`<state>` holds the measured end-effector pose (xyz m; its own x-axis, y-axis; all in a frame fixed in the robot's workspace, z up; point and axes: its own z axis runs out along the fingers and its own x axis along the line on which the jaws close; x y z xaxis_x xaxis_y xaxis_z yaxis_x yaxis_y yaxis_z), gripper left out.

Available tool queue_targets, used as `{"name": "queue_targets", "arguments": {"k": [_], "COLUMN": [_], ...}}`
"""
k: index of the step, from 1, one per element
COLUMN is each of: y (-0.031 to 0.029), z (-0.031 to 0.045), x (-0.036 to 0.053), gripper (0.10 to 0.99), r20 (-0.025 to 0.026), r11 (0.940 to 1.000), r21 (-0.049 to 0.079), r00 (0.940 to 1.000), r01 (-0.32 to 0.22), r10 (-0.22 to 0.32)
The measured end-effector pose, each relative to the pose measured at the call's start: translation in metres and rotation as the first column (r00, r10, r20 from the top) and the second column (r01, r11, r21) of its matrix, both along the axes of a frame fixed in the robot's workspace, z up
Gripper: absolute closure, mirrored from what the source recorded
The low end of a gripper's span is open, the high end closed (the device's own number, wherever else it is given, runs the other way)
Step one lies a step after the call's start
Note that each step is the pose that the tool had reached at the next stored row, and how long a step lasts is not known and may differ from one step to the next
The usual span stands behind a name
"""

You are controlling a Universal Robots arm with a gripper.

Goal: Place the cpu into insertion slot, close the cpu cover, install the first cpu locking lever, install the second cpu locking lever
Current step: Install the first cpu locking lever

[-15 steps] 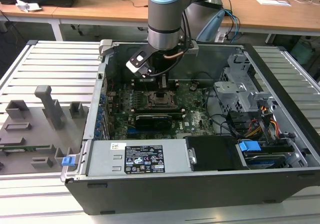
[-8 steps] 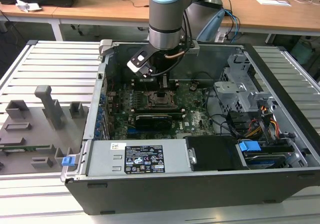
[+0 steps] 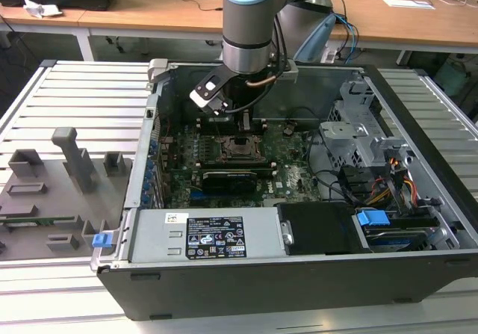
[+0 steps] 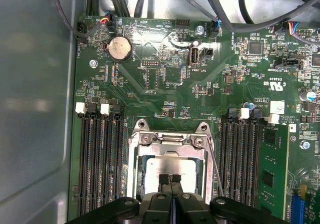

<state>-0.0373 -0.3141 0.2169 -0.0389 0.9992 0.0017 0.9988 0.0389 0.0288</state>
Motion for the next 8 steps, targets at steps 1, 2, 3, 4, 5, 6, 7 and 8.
{"name": "queue_targets", "arguments": {"k": [1,2,3,4,5,6,7,8], "y": [0.0,0.0,0.0,0.0,0.0,0.0,0.0,0.0], "z": [0.0002,0.0003,0.0006,0.0008,0.001,0.0013,0.0016,0.0018], "x": [0.0,0.0,0.0,0.0,0.0,0.0,0.0,0.0], "gripper": [0.98,0.98,0.98,0.98,0.98,0.98,0.98,0.98], "r20": [0.0,0.0,0.0,0.0,0.0,0.0,0.0001,0.0], "r11": [1.0,1.0,1.0,1.0,1.0,1.0,1.0,1.0], "r21": [0.0,0.0,0.0,0.0,0.0,0.0,0.0,0.0], "r00": [1.0,1.0,1.0,1.0,1.0,1.0,1.0,1.0], "r01": [0.0,0.0,0.0,0.0,0.0,0.0,0.0,0.0], "r10": [0.0,0.0,0.0,0.0,0.0,0.0,0.0,0.0]}}
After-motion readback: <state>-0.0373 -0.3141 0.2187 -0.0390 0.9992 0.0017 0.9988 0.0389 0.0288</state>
